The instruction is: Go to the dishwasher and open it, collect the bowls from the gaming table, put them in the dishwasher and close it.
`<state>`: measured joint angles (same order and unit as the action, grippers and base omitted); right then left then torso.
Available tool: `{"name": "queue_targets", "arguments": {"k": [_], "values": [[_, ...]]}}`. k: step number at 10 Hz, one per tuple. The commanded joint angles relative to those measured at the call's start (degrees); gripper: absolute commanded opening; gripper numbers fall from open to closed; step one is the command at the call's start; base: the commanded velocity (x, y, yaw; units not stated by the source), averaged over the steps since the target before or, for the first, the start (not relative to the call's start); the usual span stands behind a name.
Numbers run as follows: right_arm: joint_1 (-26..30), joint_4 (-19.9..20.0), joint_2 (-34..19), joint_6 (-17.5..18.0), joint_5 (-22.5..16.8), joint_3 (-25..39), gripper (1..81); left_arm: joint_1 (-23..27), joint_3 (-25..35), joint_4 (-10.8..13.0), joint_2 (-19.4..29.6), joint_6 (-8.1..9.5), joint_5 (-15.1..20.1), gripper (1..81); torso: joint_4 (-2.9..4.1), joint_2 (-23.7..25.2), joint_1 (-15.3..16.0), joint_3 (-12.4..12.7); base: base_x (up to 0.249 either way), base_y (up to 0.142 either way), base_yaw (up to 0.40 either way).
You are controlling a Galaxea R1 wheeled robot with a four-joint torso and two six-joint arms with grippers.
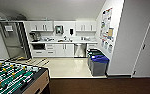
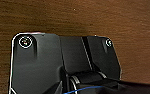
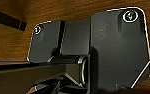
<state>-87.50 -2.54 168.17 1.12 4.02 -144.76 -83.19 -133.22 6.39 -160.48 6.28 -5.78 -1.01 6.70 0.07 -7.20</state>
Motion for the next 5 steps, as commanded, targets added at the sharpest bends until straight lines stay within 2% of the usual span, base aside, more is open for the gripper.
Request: {"name": "queue_targets", "arguments": {"k": [1, 5], "values": [[2.6, 0.4, -2.7, 0.0, -2.5, 4.9, 81.1, 3.5, 2.9, -0.3, 2.2, 0.31, 1.7, 81.1, 0.00, 0.0, 0.0, 0.0, 0.225, 0.000, 0.000], [2.4, 0.3, -9.0, 0.0, -2.4, 16.2, 81.1, 3.4, 7.3, -0.3, 4.8, 0.31, 1.7, 81.1, 0.00, 0.0, 0.0, 0.0, 0.225, 0.000, 0.000]]}}
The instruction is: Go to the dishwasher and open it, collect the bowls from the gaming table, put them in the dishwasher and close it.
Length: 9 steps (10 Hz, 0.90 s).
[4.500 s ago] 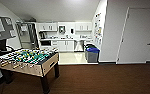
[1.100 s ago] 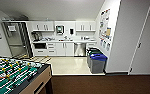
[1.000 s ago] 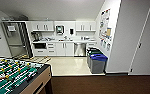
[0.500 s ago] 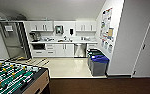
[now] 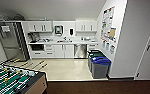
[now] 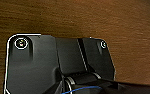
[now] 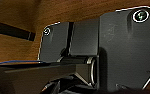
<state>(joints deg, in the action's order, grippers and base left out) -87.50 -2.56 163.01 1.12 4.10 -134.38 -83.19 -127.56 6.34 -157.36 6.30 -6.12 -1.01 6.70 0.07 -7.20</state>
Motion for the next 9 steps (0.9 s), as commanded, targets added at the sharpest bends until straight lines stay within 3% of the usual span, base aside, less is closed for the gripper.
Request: {"name": "queue_targets", "arguments": {"k": [1, 9], "values": [[2.5, 0.4, -4.2, 0.0, -2.5, 6.2, 81.1, 3.5, 2.3, -0.3, 2.4, 0.29, 1.9, 81.1, 0.00, 0.0, 0.0, 0.0, 0.225, 0.000, 0.000], [2.5, 0.6, -2.8, 0.0, -2.5, 3.6, 81.1, 3.5, 2.5, -0.2, 2.6, 0.29, 1.9, 81.1, 0.00, 0.0, 0.0, 0.0, 0.225, 0.000, 0.000]]}}
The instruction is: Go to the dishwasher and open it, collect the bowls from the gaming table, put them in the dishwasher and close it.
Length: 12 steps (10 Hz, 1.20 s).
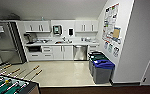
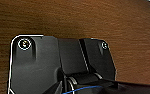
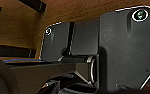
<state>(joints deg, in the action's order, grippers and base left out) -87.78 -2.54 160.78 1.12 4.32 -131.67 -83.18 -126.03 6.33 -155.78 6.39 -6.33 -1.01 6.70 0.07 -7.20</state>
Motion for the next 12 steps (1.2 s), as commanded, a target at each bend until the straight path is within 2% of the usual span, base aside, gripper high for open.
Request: {"name": "queue_targets", "arguments": {"k": [1, 12], "values": [[2.8, 0.6, -0.5, 0.0, -2.7, 0.8, 81.1, 3.5, 1.0, -0.3, 1.0, 0.20, 2.0, 81.1, 0.00, 0.0, 0.0, 0.0, 0.225, 0.000, 0.000], [3.1, 0.7, -0.4, 0.0, -2.8, 0.9, 81.1, 3.5, 1.0, -0.2, 1.1, 0.20, 1.9, 81.1, 0.00, 0.0, 0.0, 0.0, 0.207, 0.000, 0.000]]}}
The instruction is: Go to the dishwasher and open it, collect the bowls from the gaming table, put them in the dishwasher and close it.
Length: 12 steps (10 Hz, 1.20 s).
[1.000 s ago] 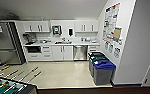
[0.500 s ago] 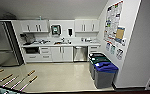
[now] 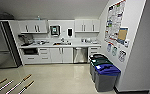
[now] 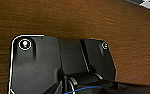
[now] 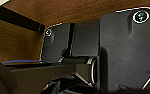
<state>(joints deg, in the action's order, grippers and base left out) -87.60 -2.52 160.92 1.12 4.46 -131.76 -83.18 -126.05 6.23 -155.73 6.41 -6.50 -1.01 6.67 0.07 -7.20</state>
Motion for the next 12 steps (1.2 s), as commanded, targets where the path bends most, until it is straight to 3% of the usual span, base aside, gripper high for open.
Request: {"name": "queue_targets", "arguments": {"k": [1, 12], "values": [[2.8, 0.6, -0.6, 0.0, -2.9, 0.8, 81.1, 3.5, 1.0, -0.1, 0.9, 0.18, 2.1, 81.1, 0.00, 0.0, 0.0, 0.0, 0.193, 0.000, 0.000], [3.0, 0.7, -0.7, 0.0, -2.9, 0.7, 81.1, 3.5, 0.8, -0.1, 0.9, 0.18, 2.1, 81.1, 0.00, 0.0, 0.0, 0.0, 0.193, 0.000, 0.000]]}}
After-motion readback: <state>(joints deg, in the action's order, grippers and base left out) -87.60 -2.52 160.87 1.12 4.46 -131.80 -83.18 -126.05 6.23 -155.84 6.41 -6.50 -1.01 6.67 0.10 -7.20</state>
